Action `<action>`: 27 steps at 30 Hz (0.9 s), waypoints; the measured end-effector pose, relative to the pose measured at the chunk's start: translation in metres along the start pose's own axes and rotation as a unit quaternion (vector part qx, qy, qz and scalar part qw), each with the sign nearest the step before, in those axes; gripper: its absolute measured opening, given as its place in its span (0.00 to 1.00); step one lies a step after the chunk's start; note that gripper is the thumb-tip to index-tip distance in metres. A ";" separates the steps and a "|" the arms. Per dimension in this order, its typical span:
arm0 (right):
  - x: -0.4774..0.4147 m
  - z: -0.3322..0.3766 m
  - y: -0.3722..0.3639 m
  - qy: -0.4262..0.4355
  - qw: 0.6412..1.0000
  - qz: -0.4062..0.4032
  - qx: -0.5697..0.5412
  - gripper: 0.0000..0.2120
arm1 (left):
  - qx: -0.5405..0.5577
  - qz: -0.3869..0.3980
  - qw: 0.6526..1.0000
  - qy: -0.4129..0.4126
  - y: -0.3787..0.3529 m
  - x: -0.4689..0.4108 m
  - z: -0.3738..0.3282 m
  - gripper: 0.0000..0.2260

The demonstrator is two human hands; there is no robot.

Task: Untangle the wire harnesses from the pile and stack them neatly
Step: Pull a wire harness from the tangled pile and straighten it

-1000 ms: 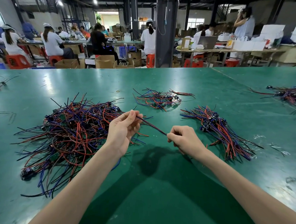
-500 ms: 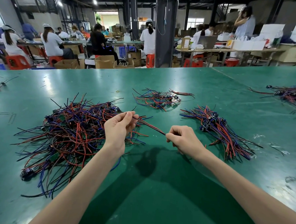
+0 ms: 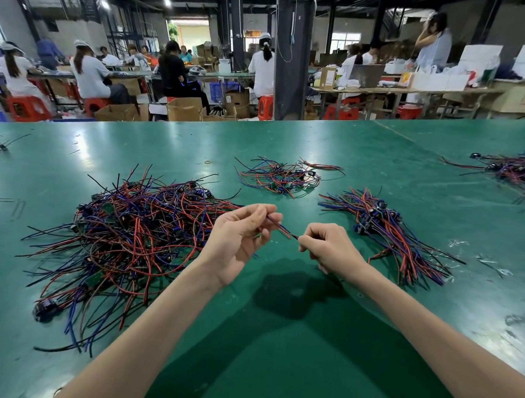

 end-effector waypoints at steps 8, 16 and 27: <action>0.002 0.003 -0.003 0.018 1.000 -0.003 0.019 0.10 | 0.024 -0.021 0.999 -0.008 0.008 -0.002 -0.005 0.09; -0.001 0.001 0.000 0.023 0.999 -0.018 0.040 0.09 | -0.013 0.014 0.999 0.026 -0.007 0.004 0.014 0.09; 0.009 0.013 -0.015 0.034 0.993 0.076 -0.079 0.14 | -0.524 -0.169 0.733 -0.399 0.033 0.006 -0.042 0.05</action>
Point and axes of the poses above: each hand's wrist, its own x-axis away from the middle knuckle, its own y-axis out of the back of the hand, z = x × y, the point moved 5 cm from there along -x, towards the middle knuckle, and after that the axes turned 7 degrees about x, right-handed, at the moved point
